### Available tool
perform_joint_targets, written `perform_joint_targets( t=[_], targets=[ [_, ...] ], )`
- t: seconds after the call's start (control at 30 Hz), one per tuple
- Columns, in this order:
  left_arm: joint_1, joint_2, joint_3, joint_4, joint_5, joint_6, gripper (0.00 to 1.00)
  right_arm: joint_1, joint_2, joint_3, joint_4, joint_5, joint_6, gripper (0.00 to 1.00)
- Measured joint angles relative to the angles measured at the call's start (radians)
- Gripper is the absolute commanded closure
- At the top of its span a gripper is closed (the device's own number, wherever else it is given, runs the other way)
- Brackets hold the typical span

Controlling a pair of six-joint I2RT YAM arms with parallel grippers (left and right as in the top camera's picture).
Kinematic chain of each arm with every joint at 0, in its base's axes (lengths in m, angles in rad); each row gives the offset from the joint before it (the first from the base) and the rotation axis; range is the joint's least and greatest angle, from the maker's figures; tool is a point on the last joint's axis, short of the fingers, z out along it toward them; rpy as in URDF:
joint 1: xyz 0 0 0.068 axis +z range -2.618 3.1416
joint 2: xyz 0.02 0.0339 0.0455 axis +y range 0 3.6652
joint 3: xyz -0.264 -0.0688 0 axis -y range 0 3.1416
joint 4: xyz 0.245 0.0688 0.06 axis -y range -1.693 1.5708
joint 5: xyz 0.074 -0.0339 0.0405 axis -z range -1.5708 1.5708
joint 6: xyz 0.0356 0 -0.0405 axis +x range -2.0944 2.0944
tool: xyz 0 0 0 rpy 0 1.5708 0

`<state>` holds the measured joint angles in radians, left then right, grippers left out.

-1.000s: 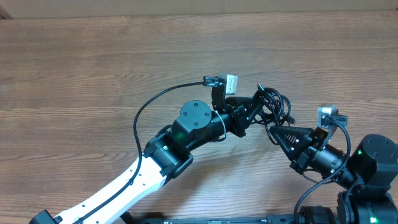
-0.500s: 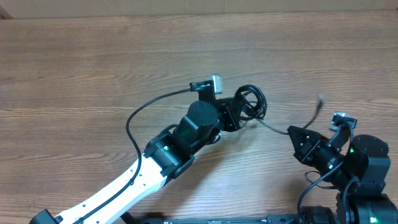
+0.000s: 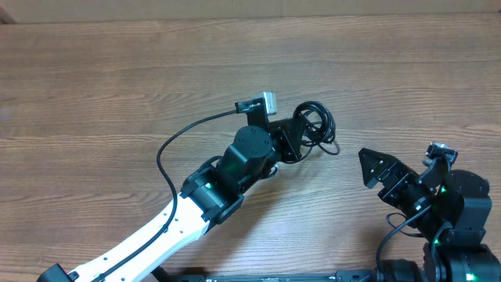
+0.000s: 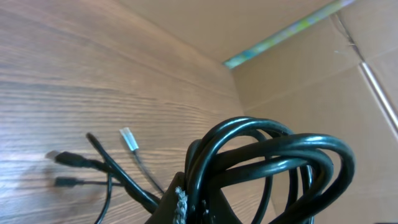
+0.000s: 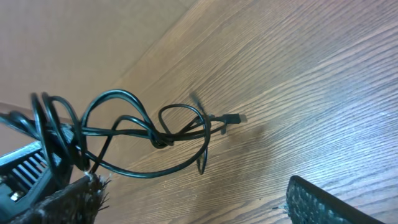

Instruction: Untangle cables

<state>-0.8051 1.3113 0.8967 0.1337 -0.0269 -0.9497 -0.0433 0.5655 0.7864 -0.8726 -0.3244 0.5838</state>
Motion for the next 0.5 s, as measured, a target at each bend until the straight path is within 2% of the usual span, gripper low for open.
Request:
perform_joint_targets(
  t=[0.23,0.5],
  targets=[
    [0.0,0.0,0.0,0.098,0.08,0.049,0.96,0.0,0.0,0.0,0.0,0.0,0.0,0.04],
    [0.0,0.0,0.0,0.143,0.189,0.089,0.96,0.0,0.0,0.0,0.019,-0.027,-0.025,0.04]
  ],
)
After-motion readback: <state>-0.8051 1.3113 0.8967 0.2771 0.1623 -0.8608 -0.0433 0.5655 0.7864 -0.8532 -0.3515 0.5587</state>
